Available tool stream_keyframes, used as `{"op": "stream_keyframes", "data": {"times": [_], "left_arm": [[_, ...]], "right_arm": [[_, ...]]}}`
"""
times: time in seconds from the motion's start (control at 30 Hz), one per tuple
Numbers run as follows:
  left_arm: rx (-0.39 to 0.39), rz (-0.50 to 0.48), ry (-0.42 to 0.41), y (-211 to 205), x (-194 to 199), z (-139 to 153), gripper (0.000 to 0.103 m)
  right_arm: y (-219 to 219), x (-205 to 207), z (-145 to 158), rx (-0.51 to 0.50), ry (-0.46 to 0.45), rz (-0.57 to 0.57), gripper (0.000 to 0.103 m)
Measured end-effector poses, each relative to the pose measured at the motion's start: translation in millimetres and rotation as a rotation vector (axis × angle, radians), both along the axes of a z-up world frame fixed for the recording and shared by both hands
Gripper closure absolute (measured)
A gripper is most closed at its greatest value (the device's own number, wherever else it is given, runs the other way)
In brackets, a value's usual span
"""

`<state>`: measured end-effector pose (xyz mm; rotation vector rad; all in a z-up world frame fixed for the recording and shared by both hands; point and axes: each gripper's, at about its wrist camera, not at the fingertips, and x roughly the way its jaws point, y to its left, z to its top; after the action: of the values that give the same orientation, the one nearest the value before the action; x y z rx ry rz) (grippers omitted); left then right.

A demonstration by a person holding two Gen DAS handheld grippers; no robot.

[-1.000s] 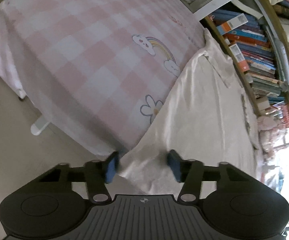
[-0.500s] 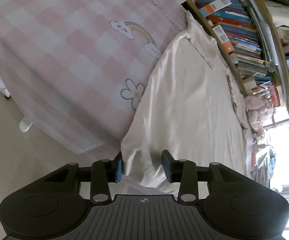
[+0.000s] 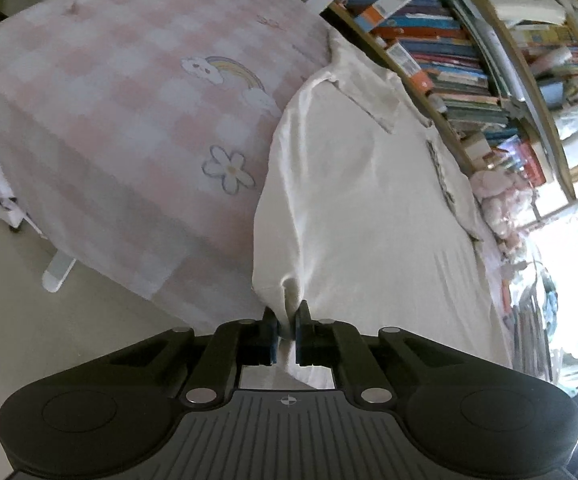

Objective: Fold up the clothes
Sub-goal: 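Lift the hem with both grippers and fold it toward the collar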

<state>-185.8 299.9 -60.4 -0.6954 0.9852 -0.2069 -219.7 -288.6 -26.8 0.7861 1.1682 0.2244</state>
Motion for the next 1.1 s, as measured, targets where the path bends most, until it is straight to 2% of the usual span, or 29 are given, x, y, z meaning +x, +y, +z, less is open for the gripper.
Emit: {"op": "stream_keyframes", "data": {"times": [0.2, 0.43, 0.57, 0.6, 0.7, 0.77, 0.87, 1.0, 1.1], "left_arm": [[-0.016, -0.009, 0.042, -7, -36, -1, 0.097], [-0.045, 0.013, 0.111, -13, -87, -13, 0.097], [-0.032, 0.033, 0.084, -18, -90, -5, 0.097], [-0.041, 0.041, 0.058, -22, -85, 1, 0.097], [-0.095, 0.076, -0.050, -21, -69, 24, 0.097], [-0.154, 0.117, -0.129, -21, -51, 35, 0.097], [-0.272, 0.201, -0.254, -23, -17, 49, 0.097], [-0.396, 0.308, -0.345, -34, 47, 56, 0.097], [-0.446, 0.339, -0.376, -40, 96, 63, 0.097]], "right_arm": [[-11, -24, 11, 0.005, 0.002, 0.032, 0.095], [-25, -70, -1, 0.034, 0.078, 0.044, 0.095], [-27, -74, -3, 0.050, 0.087, 0.082, 0.095], [-28, -73, -2, 0.058, 0.082, 0.086, 0.095], [-37, -56, 19, 0.120, -0.007, 0.036, 0.095], [-47, -37, 36, 0.141, -0.090, -0.038, 0.095], [-64, -2, 50, 0.239, -0.219, -0.206, 0.095], [-60, 50, 58, 0.268, -0.307, -0.307, 0.095], [-59, 87, 62, 0.312, -0.349, -0.380, 0.095]]}}
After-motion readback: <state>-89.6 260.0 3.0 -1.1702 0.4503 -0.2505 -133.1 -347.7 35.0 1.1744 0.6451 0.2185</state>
